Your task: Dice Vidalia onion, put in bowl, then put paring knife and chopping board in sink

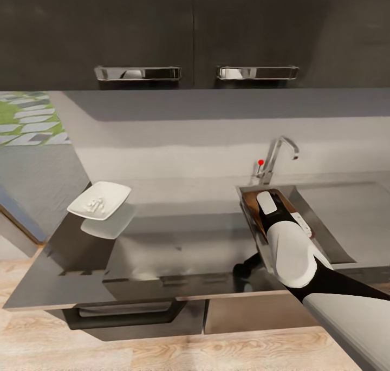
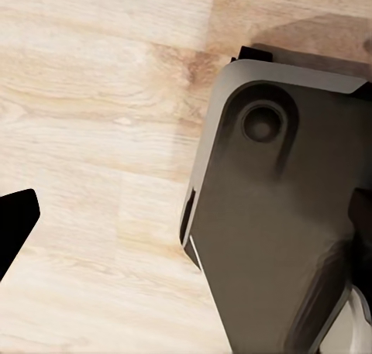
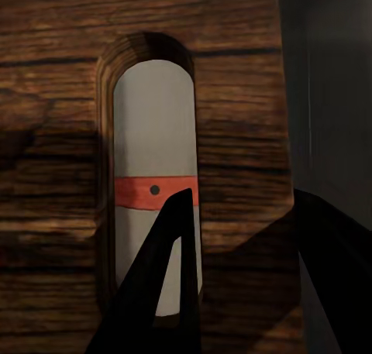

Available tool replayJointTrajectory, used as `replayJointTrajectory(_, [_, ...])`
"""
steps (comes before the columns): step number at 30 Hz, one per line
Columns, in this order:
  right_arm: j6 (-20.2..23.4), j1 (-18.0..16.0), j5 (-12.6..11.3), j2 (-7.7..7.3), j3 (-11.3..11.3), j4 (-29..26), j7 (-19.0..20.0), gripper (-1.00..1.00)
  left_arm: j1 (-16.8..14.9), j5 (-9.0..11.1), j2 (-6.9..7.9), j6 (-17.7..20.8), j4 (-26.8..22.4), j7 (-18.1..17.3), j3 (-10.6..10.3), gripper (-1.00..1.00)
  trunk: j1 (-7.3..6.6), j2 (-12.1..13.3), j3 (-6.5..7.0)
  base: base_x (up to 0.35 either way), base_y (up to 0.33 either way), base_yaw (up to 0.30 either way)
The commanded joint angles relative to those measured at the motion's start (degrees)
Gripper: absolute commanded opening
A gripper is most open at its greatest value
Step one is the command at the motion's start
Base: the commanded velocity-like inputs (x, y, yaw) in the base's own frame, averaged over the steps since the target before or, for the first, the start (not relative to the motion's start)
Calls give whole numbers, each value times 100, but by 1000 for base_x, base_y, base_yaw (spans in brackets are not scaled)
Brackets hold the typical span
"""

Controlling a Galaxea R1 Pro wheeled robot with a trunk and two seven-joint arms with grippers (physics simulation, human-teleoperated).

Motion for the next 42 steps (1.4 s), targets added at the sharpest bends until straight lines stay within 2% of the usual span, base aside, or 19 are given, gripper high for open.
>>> replayJointTrajectory(1, [10, -5, -5, 4, -11, -11, -7, -100, -8, 35, -3, -31, 19, 0, -48, 100, 3, -12, -20, 0, -87, 0])
replayJointTrajectory(34, [10, 4, -18, 4, -11, 4, 15, -100, -8, 35, 5, -29, 19, 0, -48, 100, 3, -12, -322, 22, -58, 0])
replayJointTrajectory(38, [25, 6, -2, 4, -18, 6, 393, -100, -8, 35, 5, -27, 19, 0, -48, 100, 3, -12, -358, 0, 0, 0])
replayJointTrajectory(42, [38, 4, 29, 4, -19, -1, 532, -100, -8, 35, 5, -23, 19, 0, -48, 100, 3, -12, -395, 0, 0, 0])
